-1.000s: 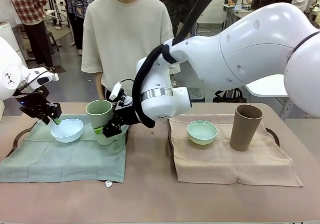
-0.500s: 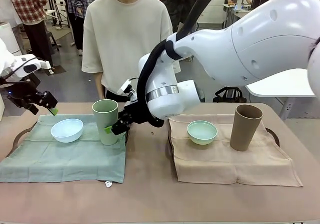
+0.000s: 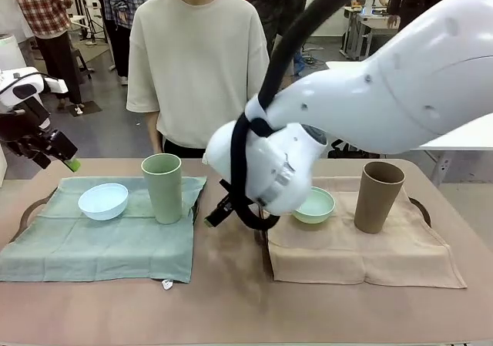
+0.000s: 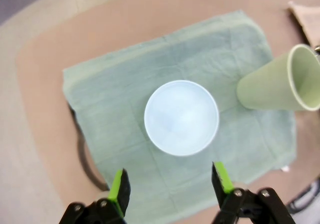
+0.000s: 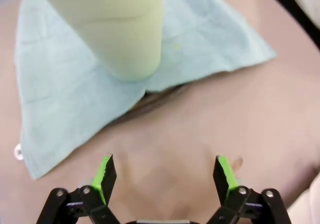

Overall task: Set up a tray with a mat and arrange the tableware.
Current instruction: Place the Picnic Bowl and Reusable plastic cup back onto the Handle tray in front of the human's position.

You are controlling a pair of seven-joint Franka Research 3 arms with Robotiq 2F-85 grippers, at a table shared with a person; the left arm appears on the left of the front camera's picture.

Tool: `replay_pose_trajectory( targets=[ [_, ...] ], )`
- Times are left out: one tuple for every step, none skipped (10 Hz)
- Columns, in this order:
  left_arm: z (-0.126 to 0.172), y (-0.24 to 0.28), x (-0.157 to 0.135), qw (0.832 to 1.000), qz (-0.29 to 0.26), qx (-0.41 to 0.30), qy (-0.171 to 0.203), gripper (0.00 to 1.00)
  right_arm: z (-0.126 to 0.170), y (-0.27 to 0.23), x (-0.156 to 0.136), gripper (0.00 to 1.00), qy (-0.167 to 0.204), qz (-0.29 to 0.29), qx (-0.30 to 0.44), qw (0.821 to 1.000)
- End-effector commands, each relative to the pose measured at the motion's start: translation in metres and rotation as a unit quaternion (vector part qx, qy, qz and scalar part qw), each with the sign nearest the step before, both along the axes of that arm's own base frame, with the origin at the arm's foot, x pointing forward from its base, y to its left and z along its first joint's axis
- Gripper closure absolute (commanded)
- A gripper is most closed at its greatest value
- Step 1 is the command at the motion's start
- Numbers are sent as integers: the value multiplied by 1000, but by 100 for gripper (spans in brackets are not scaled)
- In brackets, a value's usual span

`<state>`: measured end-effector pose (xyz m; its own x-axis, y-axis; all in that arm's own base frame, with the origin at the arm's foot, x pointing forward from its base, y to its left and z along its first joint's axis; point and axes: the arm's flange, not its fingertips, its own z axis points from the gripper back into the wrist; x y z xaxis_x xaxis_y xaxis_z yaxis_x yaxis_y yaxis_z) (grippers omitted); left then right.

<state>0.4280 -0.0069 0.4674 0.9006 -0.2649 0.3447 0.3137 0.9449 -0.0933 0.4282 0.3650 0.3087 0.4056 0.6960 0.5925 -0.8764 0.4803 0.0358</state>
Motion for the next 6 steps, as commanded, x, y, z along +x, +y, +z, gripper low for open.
replay_pose_trajectory(
  targets=[
    [26,-17,-6,999,-9,48,9,14,144,26,-12,0,26,-32,-25,999],
    [33,-26,-4,998,-13,65,8,14,176,21,-26,0,33,-53,-25,998],
    [39,-36,-4,996,-23,87,12,14,203,14,-38,0,57,-81,-29,995],
    [45,-44,-3,992,-30,118,20,14,224,6,-48,0,85,-107,-52,989],
    [52,-56,-3,989,-31,137,36,14,244,-8,-59,0,121,-146,-85,978],
    [63,-66,-1,989,-41,137,46,14,259,-21,-68,0,140,-183,-109,967]
  ],
)
